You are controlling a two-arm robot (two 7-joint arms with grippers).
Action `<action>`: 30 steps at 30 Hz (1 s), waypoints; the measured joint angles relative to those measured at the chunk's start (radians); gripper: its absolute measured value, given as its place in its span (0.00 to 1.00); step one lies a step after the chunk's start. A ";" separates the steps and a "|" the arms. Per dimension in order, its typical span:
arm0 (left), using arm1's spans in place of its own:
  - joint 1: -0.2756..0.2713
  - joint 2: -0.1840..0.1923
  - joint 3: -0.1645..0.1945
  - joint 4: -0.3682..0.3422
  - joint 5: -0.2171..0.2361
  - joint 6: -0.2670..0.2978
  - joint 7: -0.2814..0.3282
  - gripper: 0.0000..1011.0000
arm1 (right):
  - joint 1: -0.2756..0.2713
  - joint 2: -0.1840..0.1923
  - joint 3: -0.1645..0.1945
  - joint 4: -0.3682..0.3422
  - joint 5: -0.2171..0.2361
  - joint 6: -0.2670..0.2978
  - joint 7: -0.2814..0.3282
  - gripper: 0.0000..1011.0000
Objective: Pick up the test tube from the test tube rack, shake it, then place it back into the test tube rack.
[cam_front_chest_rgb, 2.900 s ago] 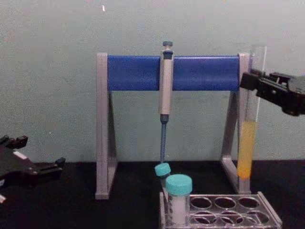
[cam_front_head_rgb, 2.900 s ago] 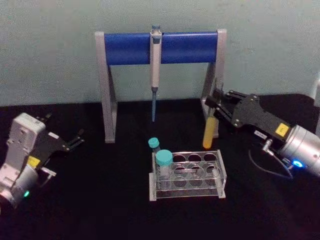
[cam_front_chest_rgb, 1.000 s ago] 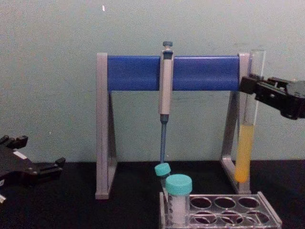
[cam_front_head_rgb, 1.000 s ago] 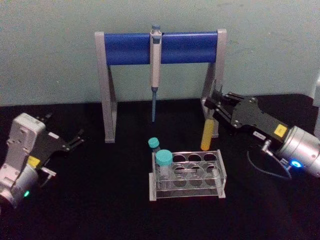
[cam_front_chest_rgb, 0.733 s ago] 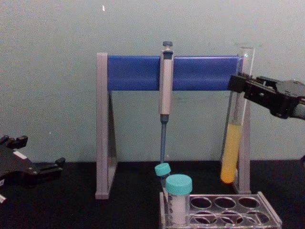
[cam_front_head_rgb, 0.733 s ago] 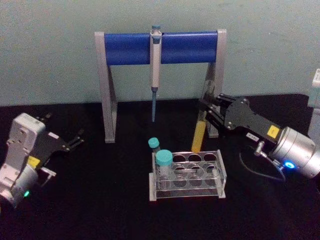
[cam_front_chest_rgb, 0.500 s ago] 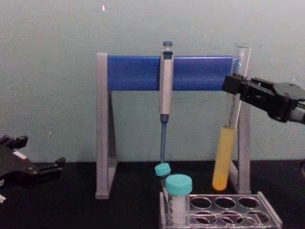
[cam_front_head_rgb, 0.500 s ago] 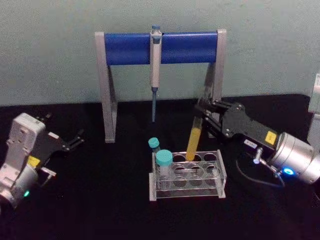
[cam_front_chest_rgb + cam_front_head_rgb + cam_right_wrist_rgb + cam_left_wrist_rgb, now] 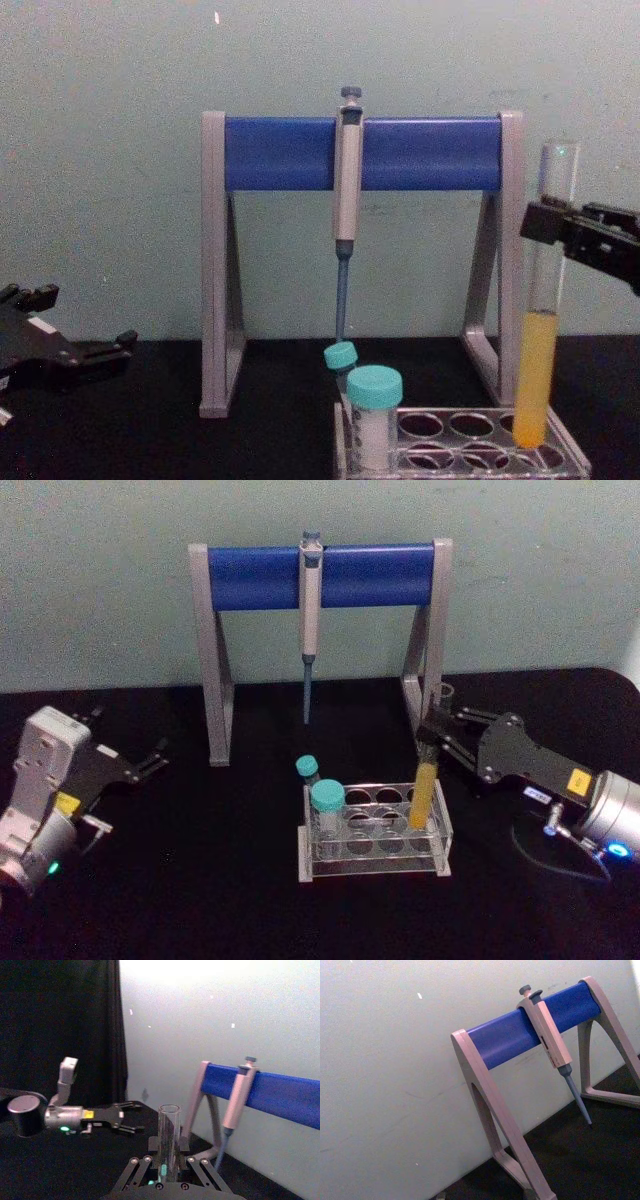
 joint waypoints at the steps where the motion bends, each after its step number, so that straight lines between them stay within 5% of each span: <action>1: 0.000 0.000 0.000 0.000 0.000 0.000 0.000 0.99 | -0.001 0.002 0.003 0.000 -0.002 -0.001 -0.005 0.23; 6: 0.000 0.000 0.000 0.000 0.000 0.000 0.000 0.99 | 0.007 -0.005 0.017 0.008 -0.017 -0.009 -0.029 0.23; 18: 0.000 0.000 0.000 0.000 0.000 0.000 0.000 0.99 | 0.090 -0.091 -0.001 0.073 -0.041 -0.012 -0.045 0.23; 30: 0.000 0.000 0.000 0.000 0.000 0.000 0.000 0.99 | 0.069 -0.080 -0.030 0.032 -0.020 0.003 0.004 0.23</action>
